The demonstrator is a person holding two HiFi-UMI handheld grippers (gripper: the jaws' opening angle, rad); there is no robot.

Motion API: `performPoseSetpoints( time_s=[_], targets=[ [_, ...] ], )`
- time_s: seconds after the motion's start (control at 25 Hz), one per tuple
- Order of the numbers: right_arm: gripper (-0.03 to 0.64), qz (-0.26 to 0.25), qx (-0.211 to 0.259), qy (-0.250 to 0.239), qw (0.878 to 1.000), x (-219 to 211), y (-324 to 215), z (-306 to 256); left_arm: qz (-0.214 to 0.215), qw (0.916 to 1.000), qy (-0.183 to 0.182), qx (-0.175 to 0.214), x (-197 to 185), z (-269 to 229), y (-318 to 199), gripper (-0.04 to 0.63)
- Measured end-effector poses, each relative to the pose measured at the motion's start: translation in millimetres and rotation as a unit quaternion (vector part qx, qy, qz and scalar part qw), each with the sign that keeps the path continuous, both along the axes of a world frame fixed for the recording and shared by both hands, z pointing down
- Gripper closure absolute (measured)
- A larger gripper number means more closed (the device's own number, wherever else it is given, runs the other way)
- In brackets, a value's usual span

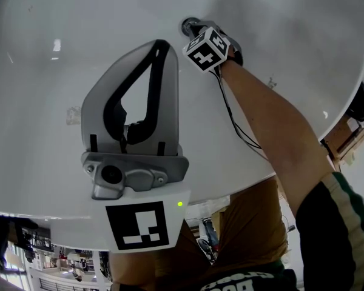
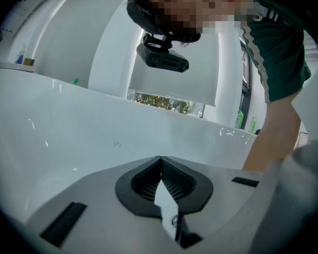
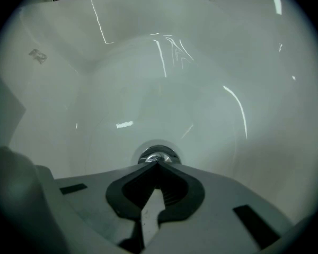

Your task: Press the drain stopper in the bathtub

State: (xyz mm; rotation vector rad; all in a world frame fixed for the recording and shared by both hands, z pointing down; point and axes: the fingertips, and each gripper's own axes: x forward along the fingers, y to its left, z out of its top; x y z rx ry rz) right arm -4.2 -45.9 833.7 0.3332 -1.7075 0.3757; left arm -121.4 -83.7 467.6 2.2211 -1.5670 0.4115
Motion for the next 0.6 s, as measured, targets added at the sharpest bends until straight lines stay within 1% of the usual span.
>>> performPoseSetpoints(
  time_s=[0.16,0.24,0.36,0.44,0.52,0.6],
  targets=[
    [0.597,0.008,0.005,-0.003,1.000,2,0,-4,-0.003,1.0000,0.000,-0.005,0,0,-2,0.586],
    [0.404,0.021,0.002,-0.009,1.000,3,1,-7,-0.003,1.0000,-0.001,-0.009,1,-1,-2,0.586],
    [0.402,0.016,0.006,-0.004,1.000,4,3,-6,-0.003,0.9999,0.001,-0.014,1,0,-1,0.586],
    [0.412,-0.019,0.019,0.015,1.000,4,2,0,0.001,0.9998,0.002,-0.018,1,3,1,0.586],
    [0.420,-0.084,0.028,0.033,0.996,2,3,7,0.006,0.9998,0.002,-0.021,1,7,1,0.586],
    [0.421,-0.144,0.020,0.034,0.989,-2,3,11,0.008,0.9997,0.003,-0.022,0,10,2,0.586]
  ],
)
